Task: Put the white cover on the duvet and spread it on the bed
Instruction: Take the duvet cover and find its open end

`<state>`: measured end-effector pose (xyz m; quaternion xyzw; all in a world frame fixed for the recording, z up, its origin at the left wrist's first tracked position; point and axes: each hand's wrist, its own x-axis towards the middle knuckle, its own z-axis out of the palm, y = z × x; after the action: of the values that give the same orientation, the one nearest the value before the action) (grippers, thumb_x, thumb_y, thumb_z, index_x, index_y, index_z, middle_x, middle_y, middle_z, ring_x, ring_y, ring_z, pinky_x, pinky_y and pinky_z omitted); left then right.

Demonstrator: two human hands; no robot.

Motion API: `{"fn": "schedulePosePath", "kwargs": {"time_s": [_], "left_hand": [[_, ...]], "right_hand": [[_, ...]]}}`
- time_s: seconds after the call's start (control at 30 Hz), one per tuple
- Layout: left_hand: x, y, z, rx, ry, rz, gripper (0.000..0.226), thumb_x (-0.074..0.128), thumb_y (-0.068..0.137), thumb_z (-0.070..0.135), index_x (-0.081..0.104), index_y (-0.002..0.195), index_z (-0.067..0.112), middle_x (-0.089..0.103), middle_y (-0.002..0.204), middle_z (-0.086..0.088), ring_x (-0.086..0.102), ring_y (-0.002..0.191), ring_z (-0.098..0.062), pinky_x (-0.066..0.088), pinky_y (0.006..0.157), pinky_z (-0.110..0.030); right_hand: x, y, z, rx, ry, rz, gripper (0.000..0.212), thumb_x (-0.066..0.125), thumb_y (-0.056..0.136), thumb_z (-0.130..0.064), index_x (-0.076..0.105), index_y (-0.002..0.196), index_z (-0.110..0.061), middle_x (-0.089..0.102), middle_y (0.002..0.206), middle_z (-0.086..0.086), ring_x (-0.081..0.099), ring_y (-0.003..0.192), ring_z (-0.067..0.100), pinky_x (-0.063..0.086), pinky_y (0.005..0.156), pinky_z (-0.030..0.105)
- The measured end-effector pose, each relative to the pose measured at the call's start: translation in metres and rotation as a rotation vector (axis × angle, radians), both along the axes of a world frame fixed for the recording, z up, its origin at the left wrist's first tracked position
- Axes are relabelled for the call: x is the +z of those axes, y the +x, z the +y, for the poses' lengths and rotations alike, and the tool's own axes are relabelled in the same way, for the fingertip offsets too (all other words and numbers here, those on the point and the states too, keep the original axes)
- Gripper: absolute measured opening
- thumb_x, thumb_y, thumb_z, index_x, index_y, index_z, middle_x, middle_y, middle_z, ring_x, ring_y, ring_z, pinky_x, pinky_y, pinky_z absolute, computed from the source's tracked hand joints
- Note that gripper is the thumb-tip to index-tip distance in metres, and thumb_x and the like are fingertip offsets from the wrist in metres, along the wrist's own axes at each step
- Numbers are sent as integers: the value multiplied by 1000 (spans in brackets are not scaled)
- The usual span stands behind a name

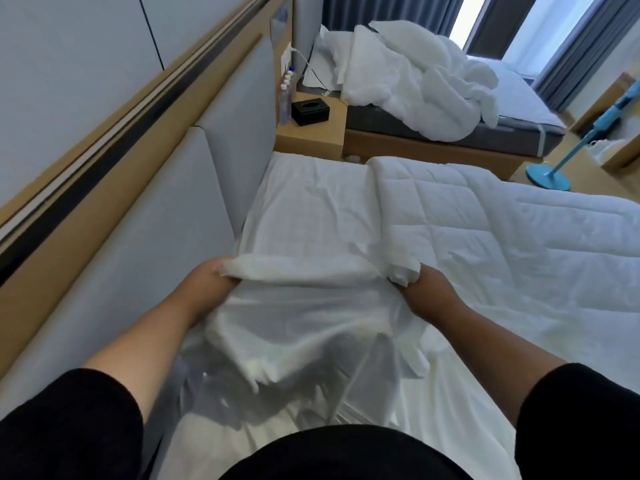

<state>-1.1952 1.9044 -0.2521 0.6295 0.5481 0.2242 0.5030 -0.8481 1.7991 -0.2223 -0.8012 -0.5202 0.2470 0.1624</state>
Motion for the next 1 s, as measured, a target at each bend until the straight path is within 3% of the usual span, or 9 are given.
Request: {"fn": "schedulePosePath", "kwargs": {"time_s": [0.1,0.2,0.27,0.37,0.5,0.7,0.77,0.9,1.0], "left_hand": [[77,8,10,-81,128,46,32,78,56,60,73,87,52,69,90,32,64,97,0,47,91,-31],[149,12,20,-182,282,486,60,91,61,47,52,106,43,60,95,17,55,94,-13,42,84,-31],[162,17,29,-293,335,832,58,89,65,48,51,108,41,59,96,11,54,86,-15,44,78,-31],[130,34,37,-443,295,1090,28,68,88,43,66,110,26,69,106,-1,60,84,-19,46,76,-31],[102,37,41,-99,298,633,32,54,100,35,68,119,14,67,122,-14,61,112,-34,42,84,-34],[135,25,53,220,148,-337,10,70,90,36,68,100,36,72,102,5,68,95,-13,54,84,-32],[134,31,49,76,210,-151,5,66,94,39,62,94,36,68,96,10,61,84,-2,47,73,-18],[81,45,36,-630,-59,677,100,67,47,93,66,116,20,68,118,4,62,100,-15,47,95,-31],[18,66,-6,-1066,-231,1259,73,76,73,64,67,118,7,66,110,-7,57,93,-25,48,91,-33]], "right_hand": [[25,6,16,-86,231,307,15,69,93,-35,65,107,-31,67,112,-1,63,110,26,51,93,40],[59,7,26,35,435,572,43,83,75,-47,61,113,-46,68,116,-10,64,109,16,54,92,39],[63,9,33,191,285,401,64,87,67,-48,59,124,-41,65,121,-13,62,111,13,53,94,39],[31,9,37,423,-270,-369,61,81,76,-45,58,129,-25,63,124,-6,60,110,19,51,95,39],[16,14,51,197,-164,-511,31,50,97,-36,64,119,-19,65,121,5,63,107,27,51,87,35],[60,7,56,-4,260,687,52,63,90,-55,55,137,-34,62,132,-10,60,118,11,50,100,38],[58,3,46,88,118,610,45,71,87,-52,59,126,-33,66,120,-12,62,105,6,50,91,27],[25,9,34,566,-545,-273,61,84,74,-51,67,119,-12,69,109,1,63,95,19,46,84,26],[5,1,27,720,-809,-617,40,74,86,-30,67,117,-6,68,111,13,63,94,26,50,90,35]]}}
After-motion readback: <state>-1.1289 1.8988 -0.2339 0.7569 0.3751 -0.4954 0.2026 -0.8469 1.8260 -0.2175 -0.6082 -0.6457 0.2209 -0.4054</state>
